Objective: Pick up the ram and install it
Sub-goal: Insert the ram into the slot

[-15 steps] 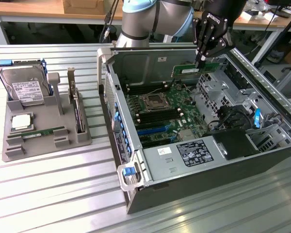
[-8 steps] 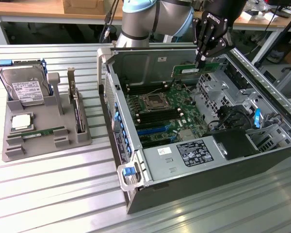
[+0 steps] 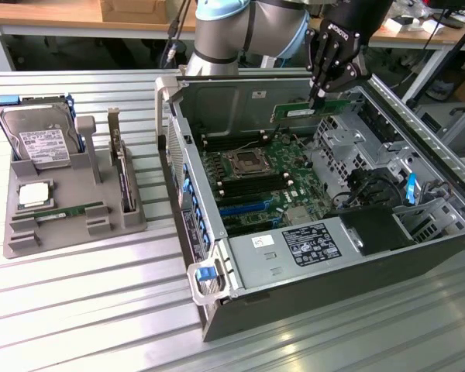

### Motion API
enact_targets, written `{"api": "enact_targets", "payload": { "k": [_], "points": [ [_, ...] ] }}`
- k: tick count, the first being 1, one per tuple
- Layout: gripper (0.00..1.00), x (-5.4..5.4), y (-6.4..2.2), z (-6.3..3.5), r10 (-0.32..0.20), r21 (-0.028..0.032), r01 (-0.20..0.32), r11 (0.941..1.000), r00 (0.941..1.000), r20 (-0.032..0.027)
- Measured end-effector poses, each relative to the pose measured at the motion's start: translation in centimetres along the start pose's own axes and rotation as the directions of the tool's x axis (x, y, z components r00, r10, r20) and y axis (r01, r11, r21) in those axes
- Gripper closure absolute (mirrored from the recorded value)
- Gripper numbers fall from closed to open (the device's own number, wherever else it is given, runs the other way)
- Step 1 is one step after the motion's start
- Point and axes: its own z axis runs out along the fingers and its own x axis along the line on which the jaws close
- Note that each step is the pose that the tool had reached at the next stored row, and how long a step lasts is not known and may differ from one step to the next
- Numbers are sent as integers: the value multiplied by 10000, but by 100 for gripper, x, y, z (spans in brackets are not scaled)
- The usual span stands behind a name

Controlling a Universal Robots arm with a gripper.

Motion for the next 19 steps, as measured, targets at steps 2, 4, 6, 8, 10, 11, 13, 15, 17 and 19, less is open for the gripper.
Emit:
{"api": "enact_targets", "payload": {
  "k": [2,4,6,8,10,11,13,15,17,19],
  "points": [
    [88,0,0,19,1,0,-1,10000,10000,9],
    [88,0,0,45,0,-1,0,10000,10000,9],
    [88,-1,0,55,0,0,0,10000,10000,9],
    [88,-1,0,70,0,-1,0,10000,10000,9],
    [88,-1,0,80,0,-1,0,10000,10000,9],
    [88,-1,0,86,0,0,0,10000,10000,9],
    [88,-1,0,99,0,0,0,10000,10000,9],
    [88,-2,0,111,0,-1,0,10000,10000,10],
    [88,-2,0,124,0,0,0,10000,10000,10],
    [88,-2,0,134,0,0,0,10000,10000,9]
  ]
}}
